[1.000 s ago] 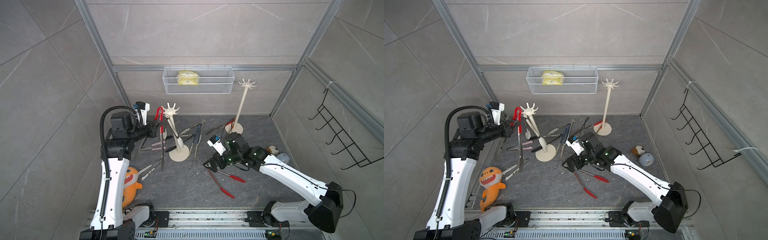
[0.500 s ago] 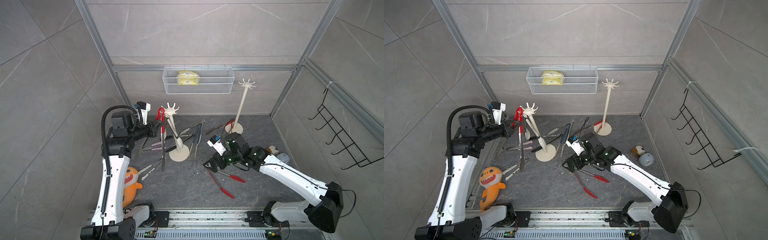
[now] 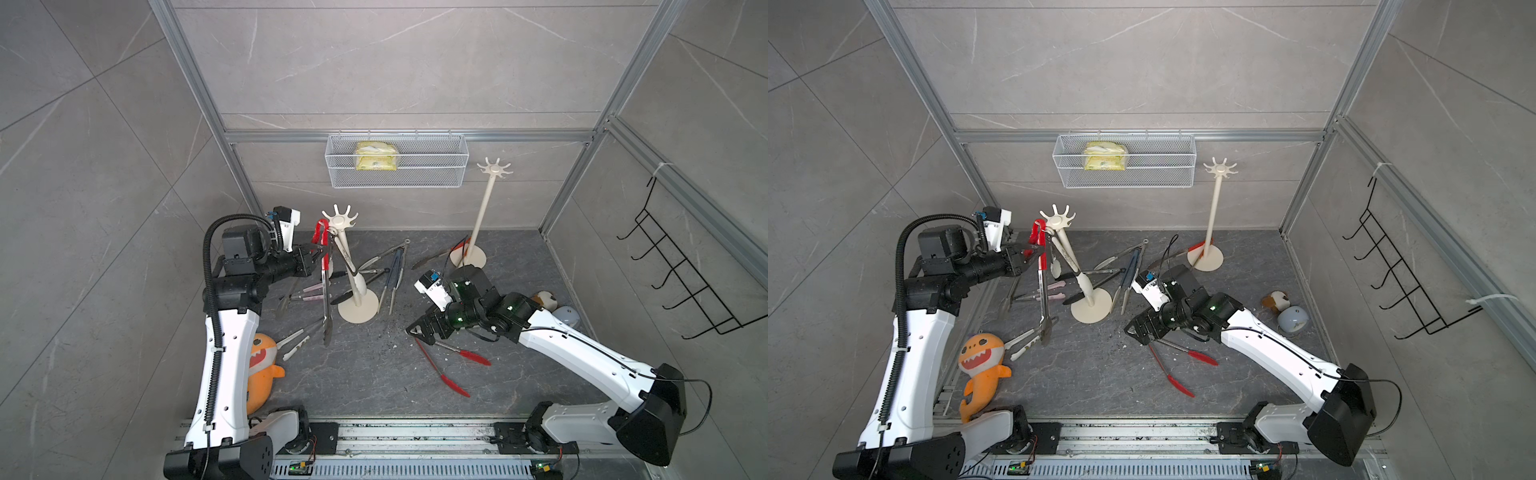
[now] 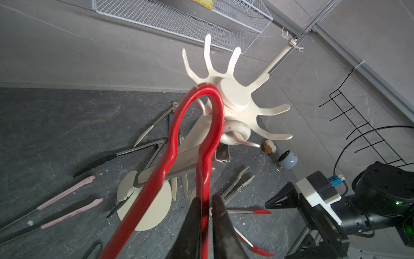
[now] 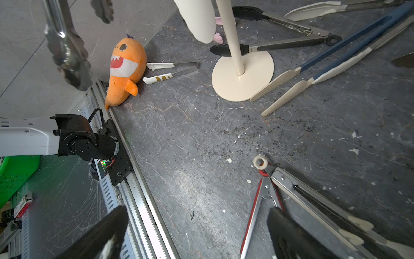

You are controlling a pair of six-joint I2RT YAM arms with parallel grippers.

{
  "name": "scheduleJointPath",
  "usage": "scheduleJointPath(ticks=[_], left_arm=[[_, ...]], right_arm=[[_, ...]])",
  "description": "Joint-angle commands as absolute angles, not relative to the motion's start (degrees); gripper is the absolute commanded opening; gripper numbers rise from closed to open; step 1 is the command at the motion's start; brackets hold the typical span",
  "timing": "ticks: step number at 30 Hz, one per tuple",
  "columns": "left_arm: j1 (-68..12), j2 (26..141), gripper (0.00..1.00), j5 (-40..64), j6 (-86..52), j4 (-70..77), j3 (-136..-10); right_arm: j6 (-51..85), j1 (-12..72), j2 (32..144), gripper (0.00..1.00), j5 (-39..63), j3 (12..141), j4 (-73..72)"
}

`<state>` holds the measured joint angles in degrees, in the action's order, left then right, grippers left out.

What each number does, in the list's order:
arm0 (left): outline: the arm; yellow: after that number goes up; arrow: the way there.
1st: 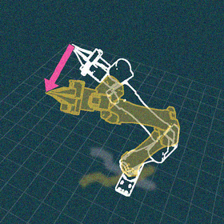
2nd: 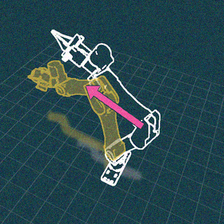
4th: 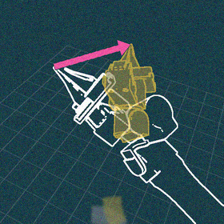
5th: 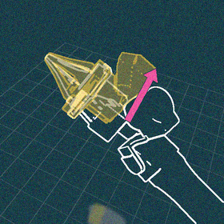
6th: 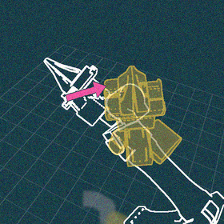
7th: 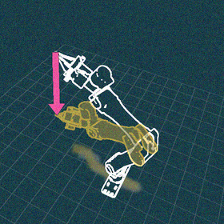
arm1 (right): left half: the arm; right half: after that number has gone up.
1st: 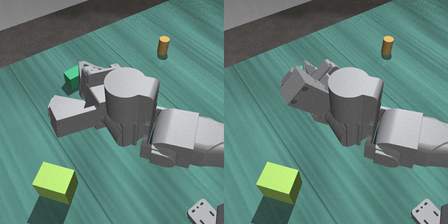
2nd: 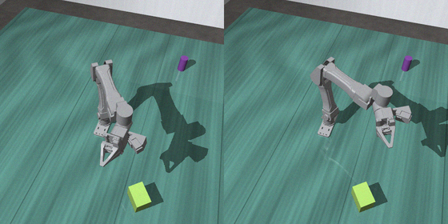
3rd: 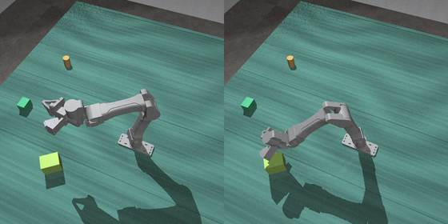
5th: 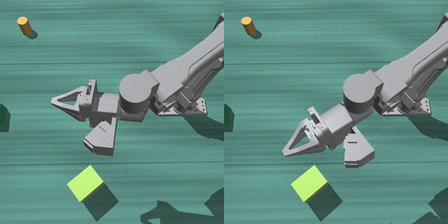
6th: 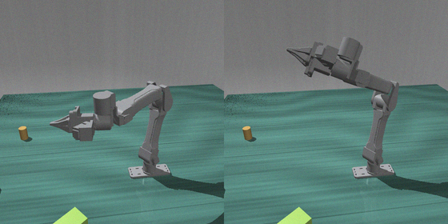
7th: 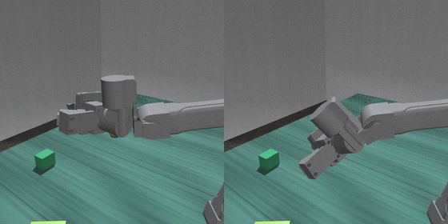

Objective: Hang food tongs on kitchen utensil racks
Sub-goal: Hang the food tongs on the rack.

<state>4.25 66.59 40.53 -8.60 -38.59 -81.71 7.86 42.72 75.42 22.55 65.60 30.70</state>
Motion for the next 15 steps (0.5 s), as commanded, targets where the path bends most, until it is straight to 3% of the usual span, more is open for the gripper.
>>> scheduleJointPath(ticks=[1, 4, 9, 10, 11, 15], left_arm=[[5.4, 65.4, 0.38, 40.6, -8.6, -37.5, -82.0], [6.2, 65.0, 0.56, 38.8, -9.8, -36.2, -82.7], [6.6, 63.9, 0.69, 34.2, -11.6, -34.2, -84.7], [6.5, 63.3, 0.85, 32.6, -12.1, -33.2, -84.6], [6.5, 62.6, 0.90, 31.1, -12.5, -32.4, -84.5], [6.6, 59.6, 0.94, 25.0, -13.4, -30.6, -85.1]], right_arm=[[7.0, 42.5, 75.1, 0.99, 22.8, 67.0, 32.0], [6.9, 42.5, 75.1, 0.99, 22.3, 67.3, 32.0], [7.5, 42.0, 75.1, 0.99, 21.5, 67.4, 31.4], [7.8, 41.6, 75.1, 0.99, 21.5, 67.4, 31.3], [8.1, 41.3, 75.0, 0.99, 21.5, 67.3, 31.2], [8.7, 39.8, 75.0, 1.00, 21.3, 67.4, 31.6]])
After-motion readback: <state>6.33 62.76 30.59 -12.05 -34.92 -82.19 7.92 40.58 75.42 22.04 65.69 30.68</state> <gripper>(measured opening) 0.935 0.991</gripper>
